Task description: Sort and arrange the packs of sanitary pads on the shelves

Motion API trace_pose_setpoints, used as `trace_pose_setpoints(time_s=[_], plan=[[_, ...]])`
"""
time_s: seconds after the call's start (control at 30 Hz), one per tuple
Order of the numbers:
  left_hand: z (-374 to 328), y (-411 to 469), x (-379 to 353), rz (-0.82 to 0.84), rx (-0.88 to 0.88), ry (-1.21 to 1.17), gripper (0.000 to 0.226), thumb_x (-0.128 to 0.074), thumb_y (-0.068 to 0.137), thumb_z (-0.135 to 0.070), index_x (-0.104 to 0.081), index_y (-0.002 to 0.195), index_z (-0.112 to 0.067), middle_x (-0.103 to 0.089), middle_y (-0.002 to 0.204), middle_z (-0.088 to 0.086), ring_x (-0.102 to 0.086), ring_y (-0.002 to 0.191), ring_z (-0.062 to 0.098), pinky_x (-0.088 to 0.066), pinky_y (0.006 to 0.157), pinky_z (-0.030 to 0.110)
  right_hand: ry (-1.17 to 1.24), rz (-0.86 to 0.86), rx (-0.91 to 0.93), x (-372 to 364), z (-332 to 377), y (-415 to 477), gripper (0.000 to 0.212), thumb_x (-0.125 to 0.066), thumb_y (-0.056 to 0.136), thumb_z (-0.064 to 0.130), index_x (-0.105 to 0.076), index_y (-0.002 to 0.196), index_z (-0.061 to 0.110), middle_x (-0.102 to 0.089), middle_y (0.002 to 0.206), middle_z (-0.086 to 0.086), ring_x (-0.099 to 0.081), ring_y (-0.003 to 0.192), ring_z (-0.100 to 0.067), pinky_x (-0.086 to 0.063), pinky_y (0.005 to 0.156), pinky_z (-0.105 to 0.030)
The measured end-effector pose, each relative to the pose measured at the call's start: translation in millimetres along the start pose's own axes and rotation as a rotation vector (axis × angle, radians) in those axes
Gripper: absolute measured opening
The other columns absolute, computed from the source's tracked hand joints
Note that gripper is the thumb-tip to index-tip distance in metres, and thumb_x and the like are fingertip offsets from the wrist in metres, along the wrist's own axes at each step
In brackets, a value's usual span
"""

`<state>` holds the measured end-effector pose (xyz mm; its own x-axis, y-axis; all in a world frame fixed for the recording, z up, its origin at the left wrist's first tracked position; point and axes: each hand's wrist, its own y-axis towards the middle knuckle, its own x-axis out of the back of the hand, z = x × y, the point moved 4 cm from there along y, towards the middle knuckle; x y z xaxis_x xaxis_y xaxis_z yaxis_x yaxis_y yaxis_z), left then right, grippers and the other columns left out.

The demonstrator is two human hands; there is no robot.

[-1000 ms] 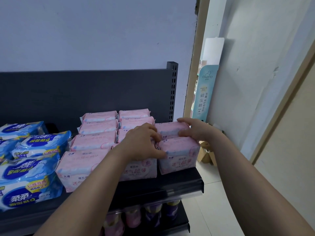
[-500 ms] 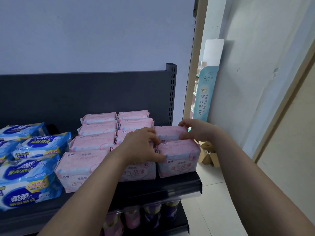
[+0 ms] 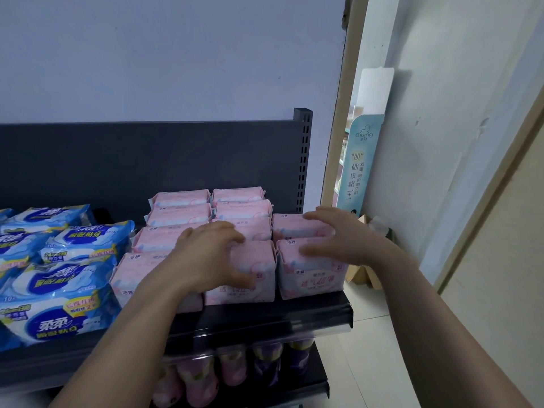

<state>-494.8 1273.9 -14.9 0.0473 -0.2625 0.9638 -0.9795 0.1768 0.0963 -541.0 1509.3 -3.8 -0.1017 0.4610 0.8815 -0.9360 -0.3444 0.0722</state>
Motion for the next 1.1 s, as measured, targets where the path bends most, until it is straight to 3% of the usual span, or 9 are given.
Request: trace_pose_setpoints(time_s=[0.07,0.2,0.53,0.77,0.93,1.1], plan=[[8.6,-2.2,-2.0,-0.016,0.025,-0.003,0.087,-0.075,0.051,-0.072,-0.054,0.128,-0.036,-0.047,0.134,-0.02,-0.045,0.124,0.007,-0.033,0.107,0.037,-0.077,0.053,-0.01,-8.1,6.2,-7.5,0.082,-0.072,0.074,0.058,-0.037,0.145,0.033,-0.026,0.156,0.008,-0.02,0.143,-0.019,-0.022,0.115,-0.046],[10.3,-2.8,-6.3,-0.118,0.025,-0.026,0.067,-0.079,0.055,-0.064,-0.058,0.112,-0.036,-0.053,0.116,-0.02,-0.051,0.109,0.009,-0.039,0.097,0.036,-0.154,0.083,-0.005,-20.7,7.3,-11.3,0.085,-0.071,0.072,0.063,-0.036,0.145,0.037,-0.023,0.157,0.007,-0.019,0.143,-0.019,-0.02,0.117,-0.047],[5.9,-4.8,-10.0,-0.15,0.037,-0.006,0.06,-0.076,0.057,-0.064,-0.059,0.106,-0.033,-0.056,0.105,-0.014,-0.051,0.101,0.013,-0.04,0.09,0.033,-0.233,0.059,-0.012,-29.5,8.8,-12.1,0.085,-0.072,0.069,0.061,-0.03,0.143,0.05,-0.023,0.156,0.008,-0.019,0.142,-0.022,-0.015,0.118,-0.049],[18.6,-17.9,-6.0,-0.148,0.041,-0.058,0.09,-0.069,0.061,-0.074,-0.047,0.136,-0.029,-0.05,0.136,-0.012,-0.046,0.125,0.013,-0.036,0.107,0.039,-0.27,0.005,-0.028,-32.5,17.8,-18.4,0.092,-0.072,0.068,0.061,-0.028,0.146,0.04,-0.026,0.154,0.008,-0.019,0.141,-0.019,-0.009,0.119,-0.051],[38.3,-33.2,0.4,-0.237,0.054,0.009,0.08,-0.053,0.061,-0.078,-0.06,0.118,-0.023,-0.061,0.12,-0.005,-0.054,0.111,0.019,-0.042,0.095,0.035,-0.269,-0.042,0.038,-39.1,33.5,-18.3,0.092,-0.07,0.067,0.067,-0.029,0.144,0.041,-0.026,0.155,0.011,-0.017,0.144,-0.018,-0.01,0.119,-0.053],[49.0,-53.3,6.7,-0.296,0.1,0.017,0.09,-0.033,0.06,-0.082,-0.064,0.118,-0.021,-0.064,0.121,-0.001,-0.056,0.113,0.022,-0.044,0.093,0.035,-0.244,-0.072,0.093,-48.7,52.5,-18.5,0.086,-0.069,0.071,0.064,-0.033,0.144,0.036,-0.03,0.154,0.009,-0.019,0.144,-0.018,-0.013,0.119,-0.049]])
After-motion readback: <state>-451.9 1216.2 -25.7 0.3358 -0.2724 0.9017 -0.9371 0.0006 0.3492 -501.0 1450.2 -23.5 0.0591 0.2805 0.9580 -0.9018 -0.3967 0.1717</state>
